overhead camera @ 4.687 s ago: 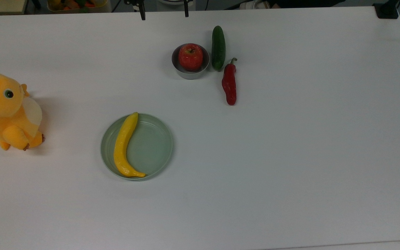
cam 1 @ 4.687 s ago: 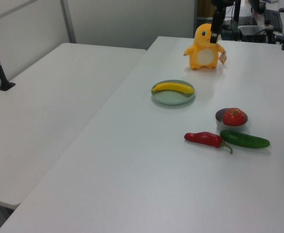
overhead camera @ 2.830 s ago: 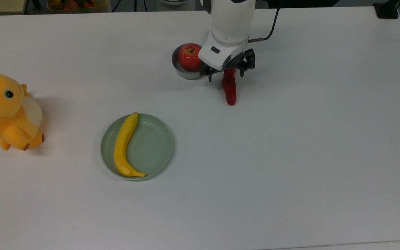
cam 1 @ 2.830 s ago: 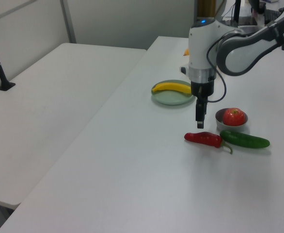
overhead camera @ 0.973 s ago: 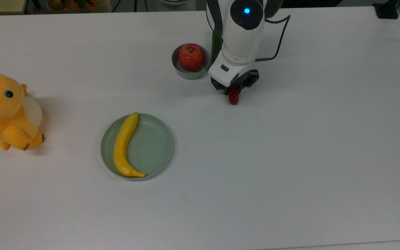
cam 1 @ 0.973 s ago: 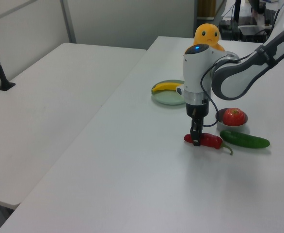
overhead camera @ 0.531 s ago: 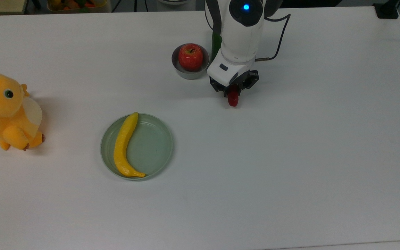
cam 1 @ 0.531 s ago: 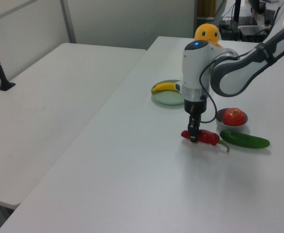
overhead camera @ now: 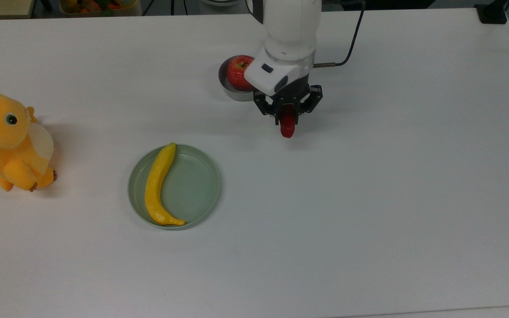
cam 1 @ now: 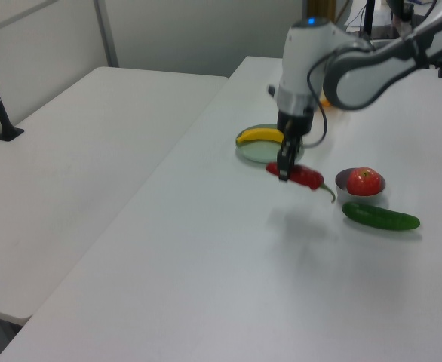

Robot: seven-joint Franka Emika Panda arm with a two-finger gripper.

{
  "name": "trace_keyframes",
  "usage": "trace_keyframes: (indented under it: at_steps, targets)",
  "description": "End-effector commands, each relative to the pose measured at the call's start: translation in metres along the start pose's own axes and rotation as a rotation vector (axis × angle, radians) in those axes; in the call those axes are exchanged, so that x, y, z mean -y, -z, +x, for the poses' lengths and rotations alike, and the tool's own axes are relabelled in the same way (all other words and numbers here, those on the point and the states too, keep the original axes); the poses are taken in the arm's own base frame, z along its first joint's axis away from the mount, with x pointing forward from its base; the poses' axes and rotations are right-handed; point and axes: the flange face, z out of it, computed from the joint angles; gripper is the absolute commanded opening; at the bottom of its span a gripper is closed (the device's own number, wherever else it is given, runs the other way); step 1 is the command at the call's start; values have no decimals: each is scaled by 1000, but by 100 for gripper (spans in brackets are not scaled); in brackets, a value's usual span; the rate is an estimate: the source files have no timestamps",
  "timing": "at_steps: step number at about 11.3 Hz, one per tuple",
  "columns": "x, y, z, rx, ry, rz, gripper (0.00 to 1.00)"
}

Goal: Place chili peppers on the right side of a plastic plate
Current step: 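Carry the chili pepper toward the green plate beside the banana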

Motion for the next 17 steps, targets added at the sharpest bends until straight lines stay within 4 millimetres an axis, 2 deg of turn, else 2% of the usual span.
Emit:
trace_keyframes:
  at_steps: [1, 4, 7, 9, 12, 14, 17]
  targets:
    - [-32, 59, 15, -29, -52, -8, 2]
    - [-67, 81, 22, -69, 7, -22, 2]
    - [-123, 101, 34, -107, 71, -54, 2]
    - [-170, 109, 38, -124, 101, -82, 3]
    - [-237, 98, 39, -131, 181, -131, 3]
    - [-271, 75, 46, -184, 162, -162, 3]
    - [-312, 29, 55, -249, 151, -206, 3]
